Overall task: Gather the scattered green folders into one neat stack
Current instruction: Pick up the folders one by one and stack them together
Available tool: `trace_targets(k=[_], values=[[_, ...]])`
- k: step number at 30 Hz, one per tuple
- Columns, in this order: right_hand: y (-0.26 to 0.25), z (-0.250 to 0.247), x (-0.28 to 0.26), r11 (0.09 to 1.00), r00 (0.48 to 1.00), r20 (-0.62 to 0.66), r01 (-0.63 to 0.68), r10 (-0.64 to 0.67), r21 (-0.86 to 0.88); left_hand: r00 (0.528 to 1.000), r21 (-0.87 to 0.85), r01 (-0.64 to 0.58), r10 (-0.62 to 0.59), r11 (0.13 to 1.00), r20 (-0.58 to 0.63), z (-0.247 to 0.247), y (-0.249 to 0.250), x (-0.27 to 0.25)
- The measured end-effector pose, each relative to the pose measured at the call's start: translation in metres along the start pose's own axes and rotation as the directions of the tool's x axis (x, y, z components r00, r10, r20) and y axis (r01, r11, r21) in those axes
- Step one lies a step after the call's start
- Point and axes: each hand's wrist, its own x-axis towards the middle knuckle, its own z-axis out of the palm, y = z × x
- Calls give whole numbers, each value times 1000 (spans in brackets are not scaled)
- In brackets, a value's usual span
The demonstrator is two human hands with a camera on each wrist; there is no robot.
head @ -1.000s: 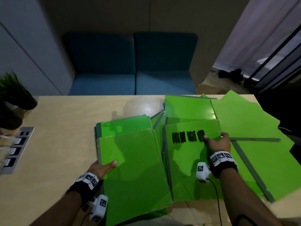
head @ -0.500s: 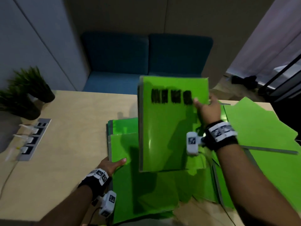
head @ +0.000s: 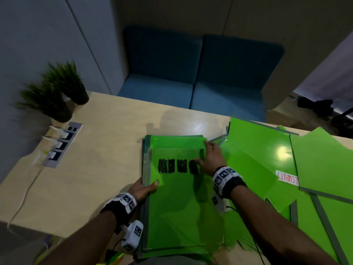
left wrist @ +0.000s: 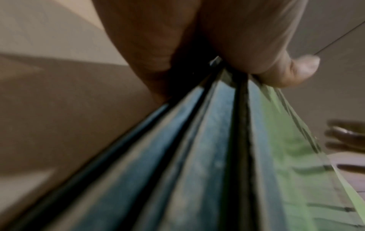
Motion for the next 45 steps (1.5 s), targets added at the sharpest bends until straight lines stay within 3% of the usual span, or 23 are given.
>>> trace_targets(k=[2,5,7,10,13,15,16,17,19,21,22,25,28,29,30,32,33,35,40,42,44,45], values=[[-12,1,9,972,983,114,162,-144,-168,998,-7,55,-55,998,-3,0,-4,3],[-24,11,12,955,962,242,187,-129,-231,990,-114,134,-127,984,68,-1,-7,6],[-32,20,6,960,976,196,143,-96,-239,982,-136,172,-159,976,97,-1,-10,9],[-41,33,-1,951,981,169,142,-98,-274,993,-93,107,-110,990,-33,4,-8,7],[-32,20,1,976,976,188,146,-115,-163,991,-31,74,-76,997,-108,7,1,0],[-7,4,3,996,998,64,21,-16,-87,992,-18,66,-68,998,-108,7,7,-3],[12,-5,2,993,993,-47,-110,108,-43,992,-23,64,-66,998,-109,6,8,-4],[35,-12,0,964,952,-155,-263,265,32,992,-42,49,-53,998,-112,6,8,-3],[84,-26,-10,822,789,-234,-537,569,189,992,-91,23,-34,996,-118,5,9,-6],[124,-37,-21,678,652,-189,-691,735,252,989,-111,25,-41,994,-141,3,8,-6],[136,-40,-24,638,628,-134,-718,766,279,988,-107,29,-45,994,-148,1,8,-7],[150,-38,-28,587,619,-67,-698,783,411,989,-77,53,-63,996,-137,-4,6,-4],[162,-22,-22,618,687,-25,-636,726,461,989,-67,57,-65,996,-134,-5,6,-2],[160,-26,-26,582,687,-4,-612,727,536,988,-68,51,-61,996,-143,-5,4,-1],[160,-31,-31,474,658,77,-614,749,631,985,-66,49,-59,997,-162,-6,2,0],[161,-31,-42,356,660,175,-587,731,727,975,-104,55,-76,993,-209,-8,-3,0],[158,-32,-45,243,640,245,-575,728,781,968,-126,56,-85,990,-237,-11,-6,1],[152,-34,-45,265,688,245,-547,683,794,958,-150,51,-91,987,-272,-17,-11,0],[139,-70,-28,506,736,-142,-300,662,809,946,-148,55,-99,987,-309,-38,-14,-5],[142,-70,-23,595,774,-103,-387,625,704,942,-159,63,-111,985,-315,-47,-16,-8],[147,-60,-23,677,772,-46,-525,634,516,933,-153,77,-126,985,-336,-58,-21,-12],[147,-53,-27,701,783,-41,-530,620,476,925,-145,91,-137,985,-354,-64,-23,-15]])
